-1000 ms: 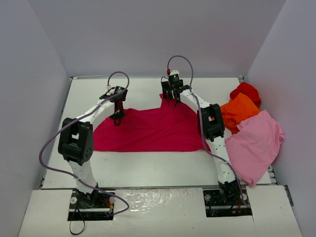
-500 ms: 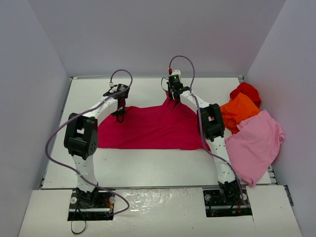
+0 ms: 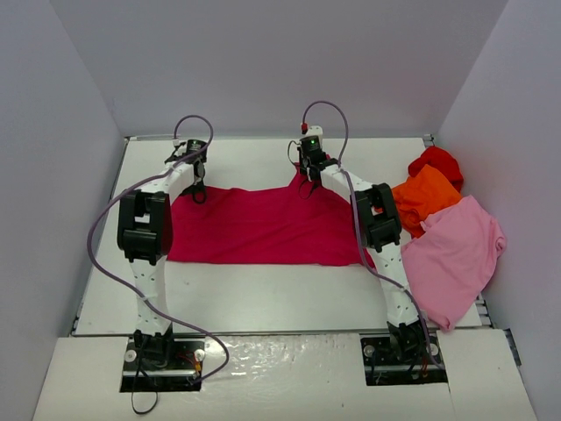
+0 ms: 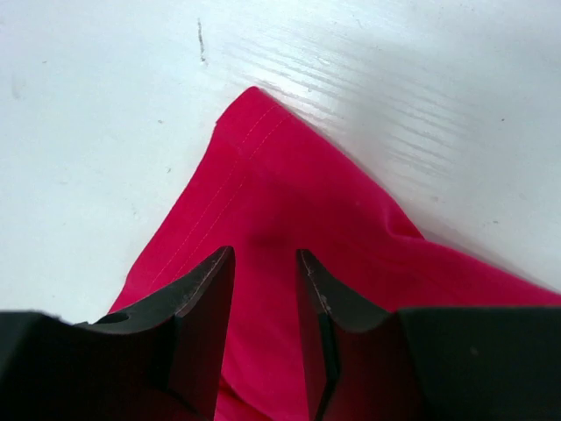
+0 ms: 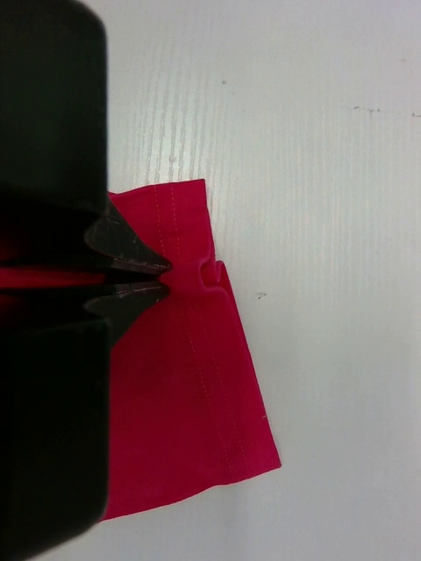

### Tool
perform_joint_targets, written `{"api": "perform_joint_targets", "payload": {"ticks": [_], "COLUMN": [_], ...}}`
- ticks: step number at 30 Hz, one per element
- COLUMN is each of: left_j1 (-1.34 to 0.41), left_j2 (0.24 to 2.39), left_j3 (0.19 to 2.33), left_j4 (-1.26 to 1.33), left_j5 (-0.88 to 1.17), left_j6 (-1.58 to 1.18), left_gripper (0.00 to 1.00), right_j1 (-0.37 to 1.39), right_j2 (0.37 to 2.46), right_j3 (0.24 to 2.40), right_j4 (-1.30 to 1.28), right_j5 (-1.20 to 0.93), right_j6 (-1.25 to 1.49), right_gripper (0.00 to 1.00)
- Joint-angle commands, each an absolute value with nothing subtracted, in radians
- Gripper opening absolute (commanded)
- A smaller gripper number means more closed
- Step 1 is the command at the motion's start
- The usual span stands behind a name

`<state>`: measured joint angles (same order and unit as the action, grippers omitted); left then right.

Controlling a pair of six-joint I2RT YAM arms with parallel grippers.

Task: Fold and stack the t-shirts
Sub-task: Grap the side of the flattened tshirt furthest away from the robot with both arms

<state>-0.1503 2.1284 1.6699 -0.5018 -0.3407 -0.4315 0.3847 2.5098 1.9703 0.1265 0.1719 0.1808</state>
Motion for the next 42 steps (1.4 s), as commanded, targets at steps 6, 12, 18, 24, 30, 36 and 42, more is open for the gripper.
{"api": "perform_joint_targets", "payload": {"ticks": [6, 12, 18, 24, 30, 36, 42], "left_j1": [-0.155, -0.153, -0.139, -0.115, -0.104, -0.101, -0.101], "left_j2": [2.156, 2.161, 2.185, 2.256, 2.296, 2.286, 2.222], "left_j3": [1.784, 1.804, 1.83, 1.862, 1.877, 1.834, 1.746], "left_j4": [-0.426, -0.428, -0.426, -0.417, -0.428, -0.419, -0.386], "left_j5": [-0.287, -0.263, -0.213, -0.125, -0.094, -0.063, -0.048], "left_j6": [-0.374, -0.386, -0.394, -0.413, -0.43, -0.439, -0.456], "left_gripper": [0.34, 0.43, 0.45, 0.45, 0.45, 0.36, 0.0], "right_j1": [0.37, 0.37, 0.37, 0.37, 0.37, 0.37, 0.37], "right_j2": [2.502, 2.507, 2.502, 2.499, 2.484, 2.474, 2.449], "right_j3": [1.905, 1.908, 1.904, 1.893, 1.87, 1.851, 1.816], "right_j4": [-0.02, -0.018, -0.018, -0.018, -0.017, -0.015, -0.015], "right_j5": [0.178, 0.171, 0.172, 0.173, 0.187, 0.196, 0.203], "right_j6": [0.178, 0.181, 0.183, 0.188, 0.194, 0.2, 0.206], "right_gripper": [0.0, 0.0, 0.0, 0.0, 0.0, 0.0, 0.0]}}
